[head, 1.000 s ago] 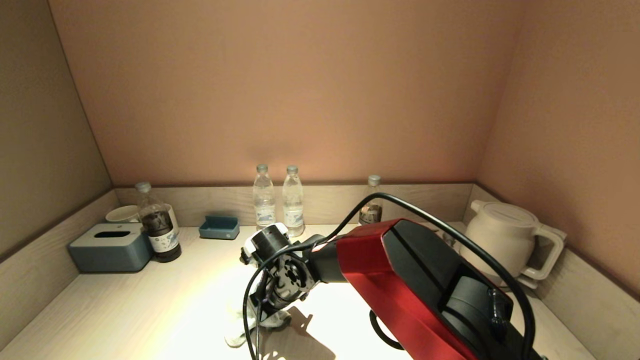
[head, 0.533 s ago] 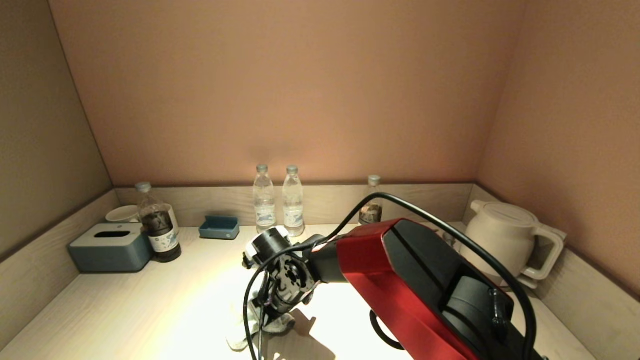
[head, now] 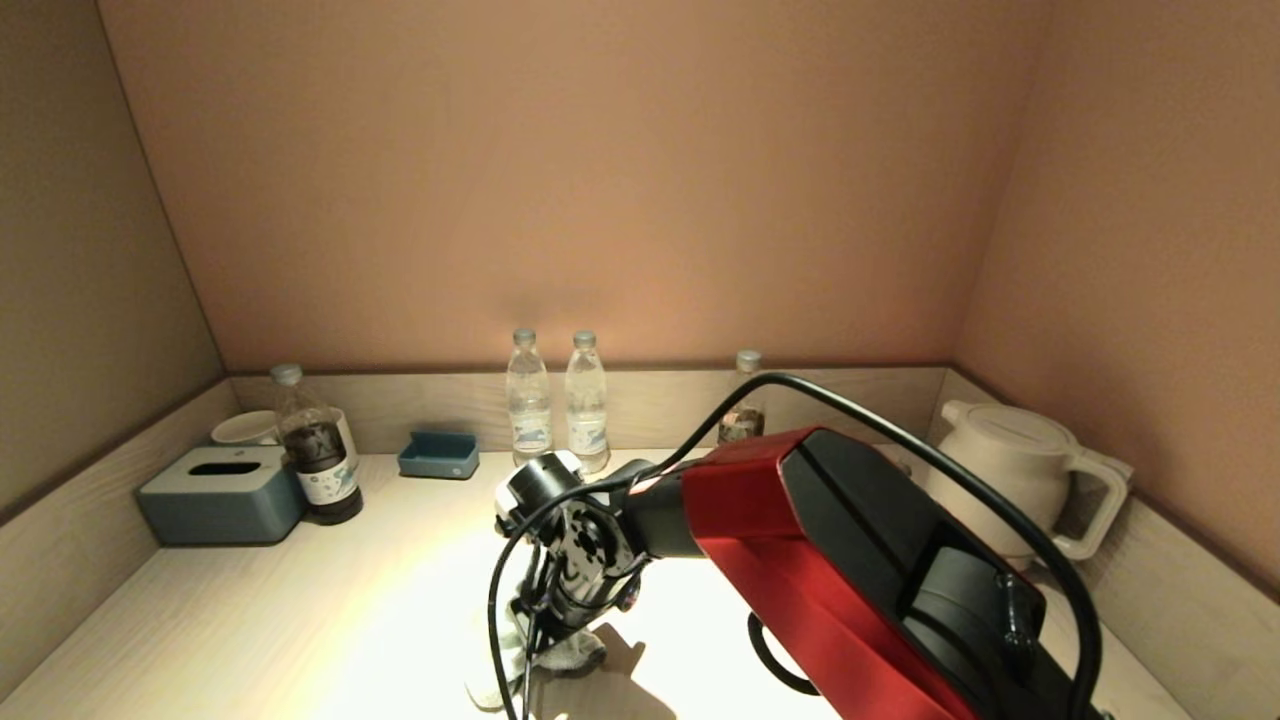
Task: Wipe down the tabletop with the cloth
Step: Sweep the stains on the table
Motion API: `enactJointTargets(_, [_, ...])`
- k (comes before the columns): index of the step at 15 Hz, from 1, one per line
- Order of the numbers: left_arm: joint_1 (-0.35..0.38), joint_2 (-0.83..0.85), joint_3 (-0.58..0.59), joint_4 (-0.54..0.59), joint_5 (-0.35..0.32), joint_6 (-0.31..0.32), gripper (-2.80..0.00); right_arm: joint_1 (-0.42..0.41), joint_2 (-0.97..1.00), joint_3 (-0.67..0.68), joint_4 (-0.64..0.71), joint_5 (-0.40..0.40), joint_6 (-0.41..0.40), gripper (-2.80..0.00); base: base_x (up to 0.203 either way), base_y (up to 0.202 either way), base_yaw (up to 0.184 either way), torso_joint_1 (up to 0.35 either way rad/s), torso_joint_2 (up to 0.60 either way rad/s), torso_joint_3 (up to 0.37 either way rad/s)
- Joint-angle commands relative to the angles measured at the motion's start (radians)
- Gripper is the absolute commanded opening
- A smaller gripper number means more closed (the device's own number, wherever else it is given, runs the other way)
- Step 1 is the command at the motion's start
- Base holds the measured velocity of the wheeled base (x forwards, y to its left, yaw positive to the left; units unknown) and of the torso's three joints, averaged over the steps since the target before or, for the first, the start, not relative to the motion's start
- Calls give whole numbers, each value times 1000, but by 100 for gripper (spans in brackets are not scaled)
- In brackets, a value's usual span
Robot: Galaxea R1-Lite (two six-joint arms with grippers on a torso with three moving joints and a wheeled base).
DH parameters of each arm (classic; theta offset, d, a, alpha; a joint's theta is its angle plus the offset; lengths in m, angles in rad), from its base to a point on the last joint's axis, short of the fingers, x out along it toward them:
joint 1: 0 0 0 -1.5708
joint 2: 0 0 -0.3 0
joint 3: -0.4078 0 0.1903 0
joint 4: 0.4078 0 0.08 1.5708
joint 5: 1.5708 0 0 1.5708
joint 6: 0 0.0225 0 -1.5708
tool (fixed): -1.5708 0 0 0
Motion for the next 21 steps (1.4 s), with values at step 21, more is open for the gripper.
enactJointTargets(21, [0,0,-2,0,-1,-1,-280,-233,-364,444,-16,-35,27,-280,0,0,0,0,0,0])
